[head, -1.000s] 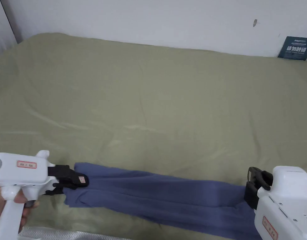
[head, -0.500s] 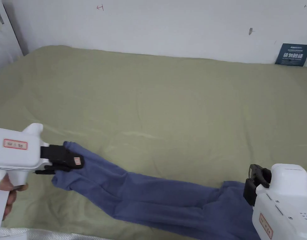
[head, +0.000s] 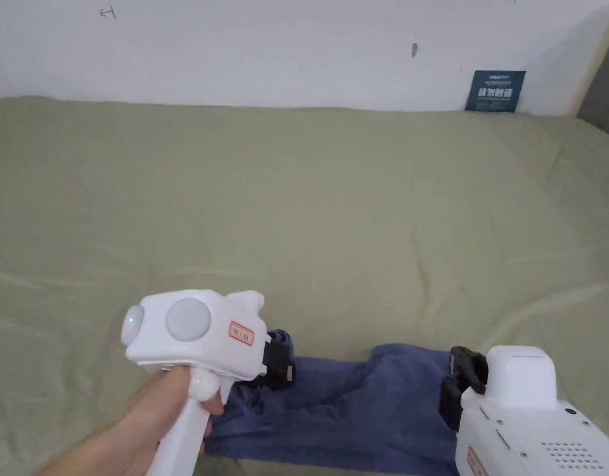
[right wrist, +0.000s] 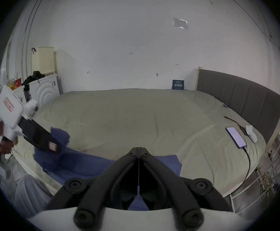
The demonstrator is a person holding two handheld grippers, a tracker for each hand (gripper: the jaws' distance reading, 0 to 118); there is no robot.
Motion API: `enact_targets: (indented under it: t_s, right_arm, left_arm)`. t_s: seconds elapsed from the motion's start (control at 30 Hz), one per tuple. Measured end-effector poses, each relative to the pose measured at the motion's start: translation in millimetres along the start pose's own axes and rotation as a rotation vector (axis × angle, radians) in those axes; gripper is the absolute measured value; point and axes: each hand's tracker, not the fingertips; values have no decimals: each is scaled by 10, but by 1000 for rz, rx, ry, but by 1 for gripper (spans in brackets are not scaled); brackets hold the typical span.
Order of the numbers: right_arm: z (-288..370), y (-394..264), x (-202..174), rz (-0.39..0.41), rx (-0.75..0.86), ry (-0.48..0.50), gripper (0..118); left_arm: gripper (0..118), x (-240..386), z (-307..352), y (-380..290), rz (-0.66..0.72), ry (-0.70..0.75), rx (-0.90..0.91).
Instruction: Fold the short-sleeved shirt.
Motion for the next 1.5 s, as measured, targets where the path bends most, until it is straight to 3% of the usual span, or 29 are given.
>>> enact_targets:
  t_s: [0.07, 0.1, 0.13, 0.17, 0.2, 0.33, 0.43, 0.47, 0.53, 0.73, 0.97, 1.1, 1.27, 1.4, 1.5]
  right_arm:
    - [-10, -25, 39, -8, -11, -11, 1]
    - [-21, -36, 58, -11, -18, -15, 1]
    - [-32, -44, 73, -13, -25, -18, 1]
    - [-39, -60, 85, -15, -31, -22, 1]
    - [-46, -67, 97, -18, -35, -23, 1]
    - [-72, -70, 103, -21, -43, -25, 1]
    - [-111, -65, 84, -27, -49, -18, 1]
    - [-112, -65, 75, -30, -47, -14, 1]
    - [-120, -61, 56, -33, -46, -6, 1]
    - [-153, -63, 12, -28, -55, 13, 1]
    - [-191, -95, 60, -20, -78, 1, 1]
    - [-217, -126, 95, -18, -97, -7, 1]
    - [-230, -124, 81, -12, -107, -11, 1]
    - [-260, -85, 15, -12, -95, -4, 1]
    - [-297, -53, -68, -3, -84, 7, 1]
  left_arm:
    - [7, 52, -217, -28, 1, -4, -15]
    - [19, 41, -303, -30, 9, 3, -16]
    - [54, 28, -363, -32, 13, 0, -16]
    - [106, -8, -387, -41, 18, -25, -4]
    - [118, -9, -396, -60, 29, -82, -2]
    - [110, -63, -98, -149, 39, -162, 56]
    - [90, -264, 157, -229, 59, -178, 109]
    - [66, -325, 231, -226, 78, -190, 120]
    - [1, -461, 281, -275, 108, -178, 130]
    - [1, -616, 16, -210, 130, -181, 66]
    - [1, -194, -775, -208, 112, -295, -69]
    - [1, -39, -874, -196, 108, -244, -56]
    - [1, -70, -487, -186, 79, -238, -25]
    - [1, -384, 205, -121, 123, -341, 110]
    - [1, -730, 624, -119, 122, -247, 189]
